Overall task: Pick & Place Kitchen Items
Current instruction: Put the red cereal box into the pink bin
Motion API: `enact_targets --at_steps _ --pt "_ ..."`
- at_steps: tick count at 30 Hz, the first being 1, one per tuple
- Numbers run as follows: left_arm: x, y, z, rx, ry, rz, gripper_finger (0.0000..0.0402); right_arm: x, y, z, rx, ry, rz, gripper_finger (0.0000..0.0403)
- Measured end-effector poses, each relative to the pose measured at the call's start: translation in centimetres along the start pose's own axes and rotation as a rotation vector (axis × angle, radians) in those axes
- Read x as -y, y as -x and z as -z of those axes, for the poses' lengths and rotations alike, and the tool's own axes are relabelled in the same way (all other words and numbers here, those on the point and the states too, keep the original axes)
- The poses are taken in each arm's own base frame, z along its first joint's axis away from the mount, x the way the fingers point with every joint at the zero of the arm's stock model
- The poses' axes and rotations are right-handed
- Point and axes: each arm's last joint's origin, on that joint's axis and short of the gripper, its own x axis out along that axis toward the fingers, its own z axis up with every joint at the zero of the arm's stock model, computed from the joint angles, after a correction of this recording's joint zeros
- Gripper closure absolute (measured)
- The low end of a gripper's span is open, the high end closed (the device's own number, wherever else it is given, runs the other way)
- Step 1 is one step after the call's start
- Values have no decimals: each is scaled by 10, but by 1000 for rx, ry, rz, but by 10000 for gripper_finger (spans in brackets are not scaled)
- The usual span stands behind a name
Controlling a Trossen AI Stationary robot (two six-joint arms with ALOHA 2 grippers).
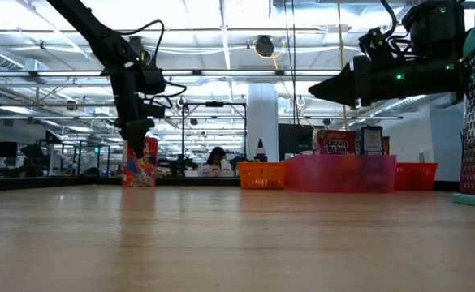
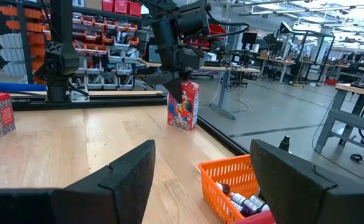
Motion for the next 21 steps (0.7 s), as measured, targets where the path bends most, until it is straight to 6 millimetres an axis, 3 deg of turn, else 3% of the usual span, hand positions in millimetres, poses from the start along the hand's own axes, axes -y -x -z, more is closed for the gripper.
enact_targets --at_steps 10,15,21 --pt "14 7 0 -18 22 53 304 0 0 0 0 0 0 149" --pt "37 30 -3 20 -37 75 324 0 0 0 0 -41 -1 149" --pt "80 62 -7 113 -145 119 307 0 0 0 0 -53 -1 149"
